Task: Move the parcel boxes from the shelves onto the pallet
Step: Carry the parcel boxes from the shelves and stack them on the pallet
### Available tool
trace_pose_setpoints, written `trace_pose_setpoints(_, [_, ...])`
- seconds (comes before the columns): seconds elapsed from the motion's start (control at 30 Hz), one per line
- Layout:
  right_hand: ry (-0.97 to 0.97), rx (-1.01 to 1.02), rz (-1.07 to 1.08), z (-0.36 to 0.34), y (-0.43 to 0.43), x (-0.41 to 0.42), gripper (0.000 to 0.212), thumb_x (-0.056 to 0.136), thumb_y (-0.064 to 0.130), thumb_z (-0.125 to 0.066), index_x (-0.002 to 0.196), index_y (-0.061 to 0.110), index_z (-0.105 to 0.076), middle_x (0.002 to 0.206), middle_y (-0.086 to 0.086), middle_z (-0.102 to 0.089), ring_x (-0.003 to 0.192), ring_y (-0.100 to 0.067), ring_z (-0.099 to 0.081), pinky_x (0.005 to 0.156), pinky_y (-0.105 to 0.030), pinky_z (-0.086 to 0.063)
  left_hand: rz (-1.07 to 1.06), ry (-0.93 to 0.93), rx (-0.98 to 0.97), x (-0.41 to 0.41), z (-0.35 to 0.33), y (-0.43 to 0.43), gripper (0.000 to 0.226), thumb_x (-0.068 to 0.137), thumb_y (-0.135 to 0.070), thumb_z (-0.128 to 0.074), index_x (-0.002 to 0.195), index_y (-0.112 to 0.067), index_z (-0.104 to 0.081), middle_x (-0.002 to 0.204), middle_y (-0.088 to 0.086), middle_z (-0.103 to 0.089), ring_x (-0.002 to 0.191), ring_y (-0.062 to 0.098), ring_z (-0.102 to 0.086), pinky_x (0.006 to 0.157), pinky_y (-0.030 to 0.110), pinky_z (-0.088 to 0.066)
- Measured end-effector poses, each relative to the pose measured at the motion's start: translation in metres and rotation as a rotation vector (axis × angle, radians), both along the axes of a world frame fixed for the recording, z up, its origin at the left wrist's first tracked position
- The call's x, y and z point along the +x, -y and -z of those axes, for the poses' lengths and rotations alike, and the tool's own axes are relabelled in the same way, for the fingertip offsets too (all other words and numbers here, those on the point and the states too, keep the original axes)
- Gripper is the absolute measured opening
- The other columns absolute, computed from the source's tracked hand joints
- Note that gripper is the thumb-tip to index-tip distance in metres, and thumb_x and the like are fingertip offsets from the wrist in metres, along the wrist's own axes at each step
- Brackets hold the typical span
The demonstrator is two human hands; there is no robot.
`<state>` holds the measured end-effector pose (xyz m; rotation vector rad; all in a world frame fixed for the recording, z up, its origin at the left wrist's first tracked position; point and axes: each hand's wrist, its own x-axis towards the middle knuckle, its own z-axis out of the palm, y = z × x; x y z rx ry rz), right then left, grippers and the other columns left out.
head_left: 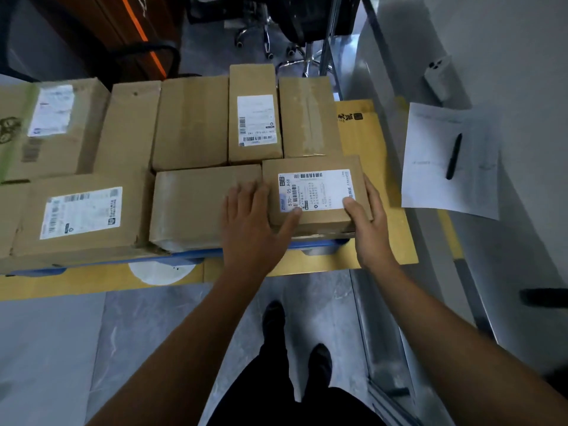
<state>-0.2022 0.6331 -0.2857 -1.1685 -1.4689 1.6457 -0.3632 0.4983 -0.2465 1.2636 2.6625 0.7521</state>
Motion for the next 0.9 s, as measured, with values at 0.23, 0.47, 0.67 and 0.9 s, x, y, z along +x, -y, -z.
trace_pose_setpoints(0.23, [0.062,0.012,-0.023,0.0,0.0,0.004,0.063,0.102,0.041,-0.064,0.16,0.035,-0.04,0.147,0.02,-0.06,0.133,-0.002,-0.058,0.1,-0.015,-0.049,-0.039,0.042,-0.004,-0.002,-0.001,-0.011,0.076,0.092,-0.065,-0.051,0.143,-0.009,-0.053,0.15,0.015,-0.048,0.146,0.04,-0.035,0.123,0.054,-0.024])
trace_pose_setpoints(0.47, [0.14,0.072,0.144,-0.014,0.011,0.034,0.077,0.092,0.068,-0.056,0.161,0.04,-0.037,0.157,0.016,-0.048,0.142,0.007,-0.044,0.114,-0.025,-0.04,0.167,0.096,0.136,0.014,-0.019,-0.04,0.064,0.094,-0.05,-0.062,0.142,-0.009,-0.056,0.147,0.016,-0.052,0.145,0.042,-0.038,0.123,0.054,-0.025])
trace_pose_setpoints(0.67, [0.216,0.145,0.322,-0.034,0.048,0.104,0.074,0.094,0.06,-0.058,0.16,0.033,-0.039,0.159,0.012,-0.047,0.147,-0.001,-0.042,0.118,-0.029,-0.037,0.518,0.192,0.231,0.074,-0.029,-0.067,0.061,0.095,-0.038,-0.07,0.143,-0.002,-0.058,0.145,0.023,-0.054,0.142,0.047,-0.042,0.114,0.06,-0.034])
trace_pose_setpoints(0.9, [0.273,0.15,0.637,-0.051,0.155,0.21,0.076,0.091,0.063,-0.059,0.156,0.025,-0.048,0.158,0.01,-0.05,0.146,-0.001,-0.043,0.122,-0.045,-0.039,0.885,0.497,0.179,0.202,-0.033,-0.03,0.062,0.098,-0.049,-0.06,0.148,-0.013,-0.055,0.153,0.009,-0.048,0.147,0.029,-0.038,0.116,0.053,-0.037])
